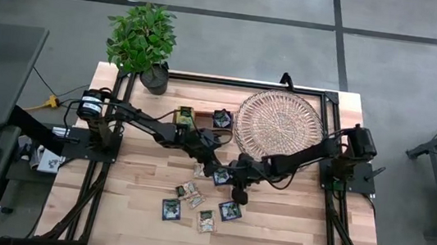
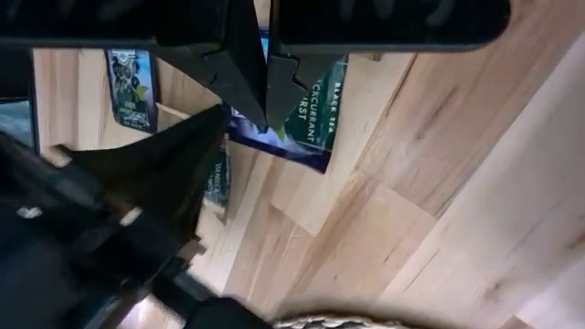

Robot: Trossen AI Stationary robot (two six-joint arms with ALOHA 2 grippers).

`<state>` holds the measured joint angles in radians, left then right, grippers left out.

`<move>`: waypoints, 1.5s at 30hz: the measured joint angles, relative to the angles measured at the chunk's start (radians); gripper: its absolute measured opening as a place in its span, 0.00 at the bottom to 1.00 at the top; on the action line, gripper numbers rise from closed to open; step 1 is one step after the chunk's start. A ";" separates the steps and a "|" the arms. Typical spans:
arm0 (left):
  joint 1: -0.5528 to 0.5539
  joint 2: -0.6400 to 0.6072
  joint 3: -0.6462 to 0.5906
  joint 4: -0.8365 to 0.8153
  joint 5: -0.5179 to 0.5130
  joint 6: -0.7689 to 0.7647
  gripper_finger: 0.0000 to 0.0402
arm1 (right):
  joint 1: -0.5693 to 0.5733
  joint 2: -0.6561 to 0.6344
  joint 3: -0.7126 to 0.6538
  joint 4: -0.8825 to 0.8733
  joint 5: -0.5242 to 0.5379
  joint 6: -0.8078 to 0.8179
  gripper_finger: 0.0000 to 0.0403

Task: Pick & Place Tea
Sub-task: Put the blue tea bag into the right section of the wooden organizer

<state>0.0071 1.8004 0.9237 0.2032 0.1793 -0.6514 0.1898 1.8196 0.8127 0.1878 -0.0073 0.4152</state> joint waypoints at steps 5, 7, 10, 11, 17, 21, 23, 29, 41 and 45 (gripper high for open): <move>0.000 0.000 0.000 0.002 -0.006 0.000 0.00 | -0.001 0.056 0.003 0.026 -0.028 0.056 0.00; 0.000 0.000 0.000 0.001 -0.006 0.000 0.00 | 0.000 0.067 0.005 0.028 -0.035 0.081 0.00; 0.000 0.000 0.000 -0.016 -0.006 -0.014 0.00 | 0.000 0.073 0.005 0.025 -0.039 0.105 0.00; 0.000 0.000 0.000 -0.027 -0.005 -0.023 0.00 | 0.000 0.073 0.005 0.024 -0.038 0.108 0.00; 0.000 0.000 0.000 -0.128 0.015 -0.038 0.06 | 0.000 0.076 0.004 0.017 -0.036 0.109 0.00; 0.000 0.000 0.000 -0.140 0.020 -0.038 0.18 | 0.001 0.076 0.002 0.016 -0.036 0.109 0.00; 0.000 0.000 0.000 -0.139 0.020 -0.039 0.25 | 0.001 0.077 0.002 0.016 -0.039 0.109 0.00; 0.000 0.000 0.000 -0.139 0.056 -0.090 0.42 | 0.000 0.078 0.001 0.015 -0.046 0.124 0.00; 0.001 0.092 0.002 -0.019 0.194 -0.196 0.46 | 0.001 0.079 0.000 0.026 -0.048 0.120 0.00; 0.001 0.093 0.002 -0.018 0.204 -0.200 0.46 | 0.002 0.079 0.000 0.029 -0.050 0.124 0.00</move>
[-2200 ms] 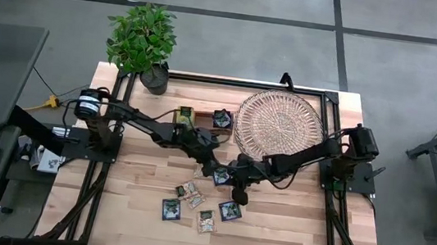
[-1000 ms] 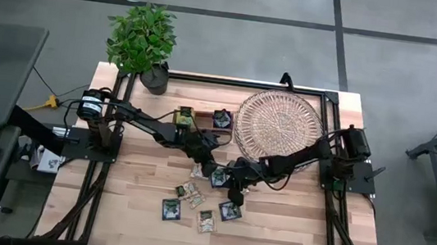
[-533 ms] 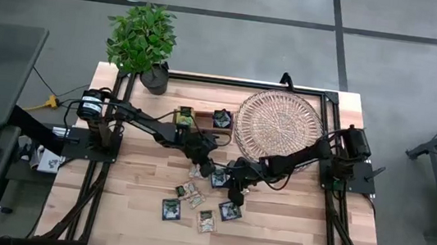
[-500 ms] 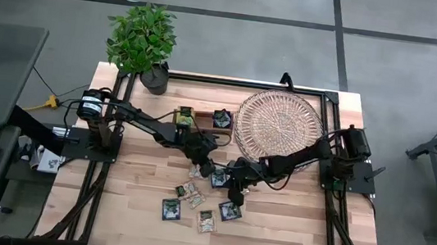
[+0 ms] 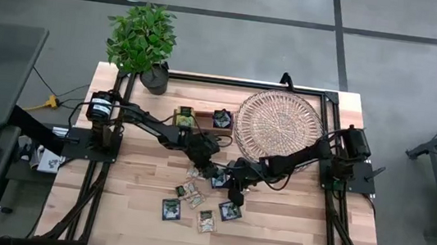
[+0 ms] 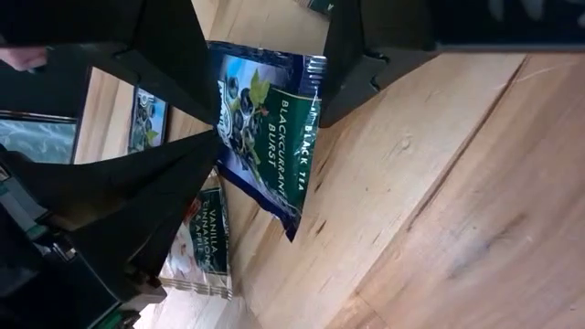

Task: Pick & Place Tea
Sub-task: Put the blue tea bag into the right section of the wooden organizer

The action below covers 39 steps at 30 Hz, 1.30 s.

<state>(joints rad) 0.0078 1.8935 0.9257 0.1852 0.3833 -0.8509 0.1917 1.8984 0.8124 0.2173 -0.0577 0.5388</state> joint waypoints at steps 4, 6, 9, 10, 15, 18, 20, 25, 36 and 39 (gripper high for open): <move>0.000 0.001 0.000 0.002 0.000 -0.010 0.45 | 0.001 0.000 0.000 0.000 0.002 0.003 0.00; 0.000 0.002 0.000 0.002 0.000 -0.026 0.42 | 0.001 0.000 0.000 0.000 0.001 0.003 0.00; 0.000 0.003 -0.001 -0.002 0.000 -0.044 0.33 | 0.001 0.000 0.000 0.000 0.001 0.003 0.00; 0.000 0.003 -0.001 -0.004 0.001 -0.045 0.29 | 0.001 0.000 0.000 0.000 0.001 0.003 0.00; -0.002 0.003 -0.001 -0.006 0.001 -0.045 0.05 | 0.001 0.000 0.000 0.000 0.000 0.001 0.00; -0.002 0.003 -0.001 -0.005 -0.011 -0.045 0.03 | 0.001 0.000 0.000 0.001 0.000 -0.001 0.00; -0.002 0.003 -0.001 -0.005 -0.013 -0.045 0.02 | 0.001 0.000 0.000 0.001 0.000 -0.001 0.00; -0.002 0.003 -0.001 -0.003 -0.030 -0.045 0.01 | 0.001 -0.031 -0.001 -0.008 0.000 -0.003 0.00; -0.002 0.003 0.012 -0.014 -0.035 0.037 0.00 | -0.010 -0.221 -0.004 -0.161 0.026 -0.059 0.00; -0.002 -0.004 0.055 -0.046 -0.054 0.116 0.00 | -0.010 -0.272 -0.003 -0.172 0.021 -0.071 0.00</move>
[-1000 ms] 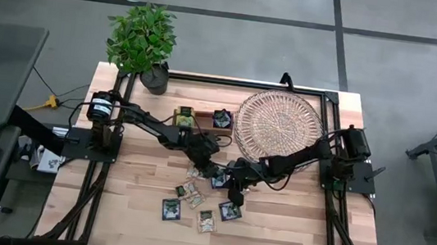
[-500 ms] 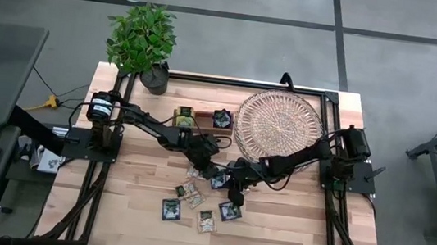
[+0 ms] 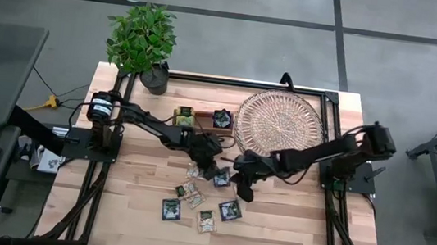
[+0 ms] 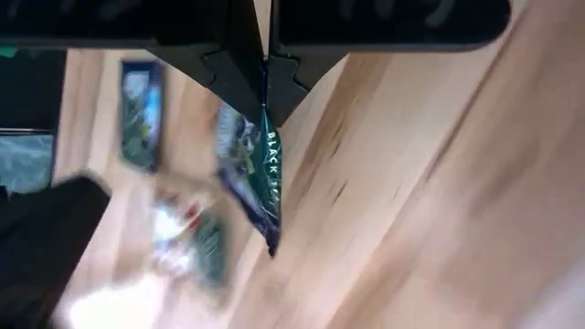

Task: Pick & Place Tea
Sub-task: Put the blue tea bag into the right section of the wooden organizer

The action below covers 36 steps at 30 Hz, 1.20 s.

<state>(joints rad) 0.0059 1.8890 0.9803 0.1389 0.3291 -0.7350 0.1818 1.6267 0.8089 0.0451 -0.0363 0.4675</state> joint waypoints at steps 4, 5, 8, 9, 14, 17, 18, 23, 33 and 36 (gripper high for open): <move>-0.006 -0.004 0.093 -0.119 -0.042 0.125 0.00 | -0.003 -0.054 0.000 -0.044 -0.001 0.001 0.00; -0.009 -0.003 0.122 -0.157 -0.048 0.159 0.00 | -0.006 -0.067 0.000 -0.057 0.000 0.002 0.00; -0.031 -0.004 0.216 -0.295 -0.102 0.254 0.00 | -0.022 -0.109 0.002 -0.094 0.004 0.003 0.01; -0.039 -0.005 0.244 -0.355 -0.135 0.283 0.00 | -0.030 -0.121 0.002 -0.115 0.004 0.003 0.02; -0.076 -0.005 0.349 -0.547 -0.273 0.399 0.00 | -0.071 -0.192 0.002 -0.197 0.006 0.002 0.07; -0.087 -0.005 0.375 -0.583 -0.322 0.424 0.00 | -0.094 -0.218 0.002 -0.215 0.006 -0.025 0.12; -0.090 -0.005 0.380 -0.584 -0.336 0.425 0.00 | -0.099 -0.225 0.002 -0.214 0.005 -0.035 0.14; -0.094 -0.005 0.383 -0.577 -0.378 0.424 0.00 | -0.123 -0.228 0.002 -0.225 -0.001 -0.073 0.25; -0.091 -0.005 0.383 -0.532 -0.411 0.424 0.00 | -0.155 -0.228 -0.012 -0.204 0.003 -0.087 0.48; -0.091 -0.005 0.405 -0.536 -0.426 0.427 0.00 | -0.163 -0.228 -0.029 -0.198 -0.019 -0.087 0.52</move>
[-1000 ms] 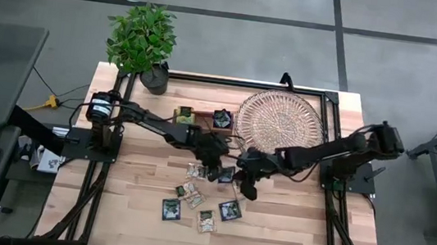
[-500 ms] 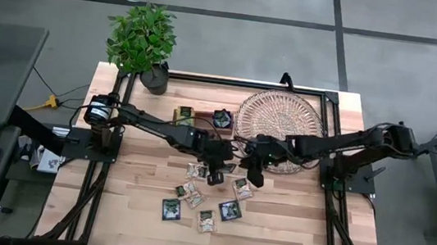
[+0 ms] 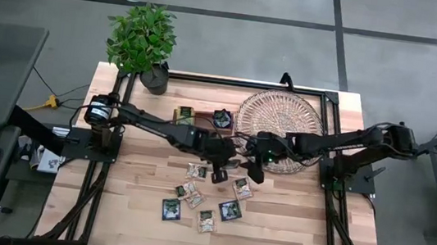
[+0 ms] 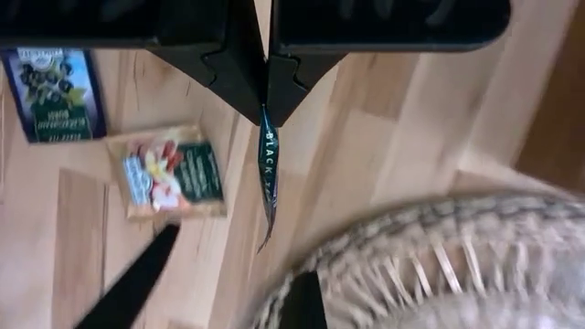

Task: Pick & Place Tea
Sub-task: Put the blue tea bag into the right section of the wooden organizer

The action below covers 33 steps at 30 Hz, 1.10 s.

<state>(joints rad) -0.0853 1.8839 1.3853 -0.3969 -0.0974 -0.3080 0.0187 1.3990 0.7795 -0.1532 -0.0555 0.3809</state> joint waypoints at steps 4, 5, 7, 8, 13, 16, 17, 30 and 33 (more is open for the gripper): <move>0.001 0.000 0.046 -0.007 -0.012 0.048 0.00 | 0.000 0.000 -0.019 0.002 -0.011 -0.002 0.54; 0.001 0.000 0.056 -0.008 -0.012 0.060 0.00 | 0.000 0.000 -0.021 0.003 -0.011 -0.008 0.54; 0.001 0.000 0.069 -0.005 -0.012 0.073 0.00 | -0.001 0.000 -0.023 0.008 -0.008 -0.021 0.53; 0.001 0.000 0.073 -0.007 -0.011 0.074 0.00 | -0.001 0.000 -0.023 0.013 -0.006 -0.024 0.52; 0.001 -0.001 0.075 -0.026 -0.002 0.076 0.00 | -0.001 0.000 -0.024 0.053 0.002 -0.027 0.45; 0.000 -0.002 0.075 -0.044 -0.002 0.076 0.00 | -0.001 0.000 -0.024 0.069 0.000 -0.032 0.38; 0.000 -0.002 0.075 -0.048 -0.002 0.076 0.00 | -0.001 0.000 -0.024 0.069 -0.003 -0.036 0.36; 0.000 -0.002 0.075 -0.047 -0.010 0.076 0.00 | -0.001 0.000 -0.024 0.069 -0.030 -0.053 0.03; 0.000 -0.002 0.076 -0.047 -0.010 0.076 0.00 | -0.001 0.000 -0.024 0.069 -0.032 -0.059 0.02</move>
<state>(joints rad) -0.0853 1.8820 1.4609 -0.4442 -0.1078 -0.2321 0.0174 1.3994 0.7559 -0.0837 -0.0878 0.3217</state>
